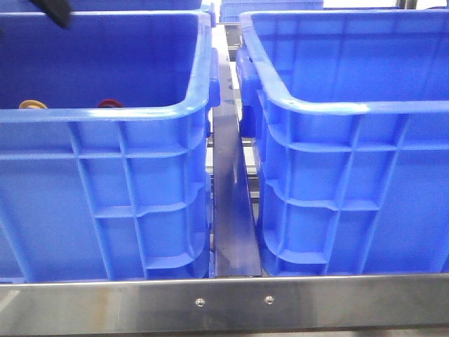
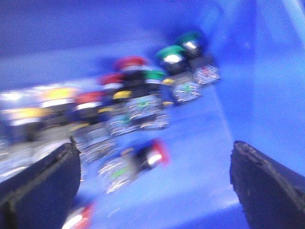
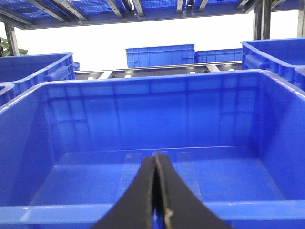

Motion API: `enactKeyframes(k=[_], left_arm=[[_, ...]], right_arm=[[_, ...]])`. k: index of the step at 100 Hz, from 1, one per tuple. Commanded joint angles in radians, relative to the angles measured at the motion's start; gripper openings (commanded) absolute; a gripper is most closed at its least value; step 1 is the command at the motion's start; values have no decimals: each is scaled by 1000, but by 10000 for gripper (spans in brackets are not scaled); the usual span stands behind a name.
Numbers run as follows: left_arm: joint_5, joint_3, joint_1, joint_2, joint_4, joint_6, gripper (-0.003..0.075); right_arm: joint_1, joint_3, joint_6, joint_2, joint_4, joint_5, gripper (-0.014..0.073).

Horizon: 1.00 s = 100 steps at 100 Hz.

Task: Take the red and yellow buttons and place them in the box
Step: 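Lower the left gripper toward a red-capped button in the button bin, then grasp the red-capped button with the left gripper and lift it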

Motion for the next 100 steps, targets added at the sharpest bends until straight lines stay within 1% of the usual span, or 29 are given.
enactKeyframes(k=[1,17,34,60,84,90,95,100], left_arm=[[-64,-83,-14,61,-7,-33,597],[-62,-163,-14,182,-7,-42,597],[-62,-207,-14,273,10,-42,597],[-78,-213,-14,363,18,-42,597],[-91,-213,-13,400,19,-44,596],[-91,-213,-13,403,19,-44,581],[-91,-213,-13,406,19,-44,553],[-91,-213,-13,406,19,-46,509]], right_arm=[[0,-11,0,-26,-9,-85,-105],[0,-11,0,-26,-9,-85,-105],[0,-11,0,-26,-9,-85,-105],[0,-11,0,-26,-9,-85,-105],[0,-11,0,-26,-9,-85,-105],[0,-11,0,-26,-9,-85,-105],[0,-11,0,-26,-9,-85,-105],[0,-11,0,-26,-9,-85,-105]])
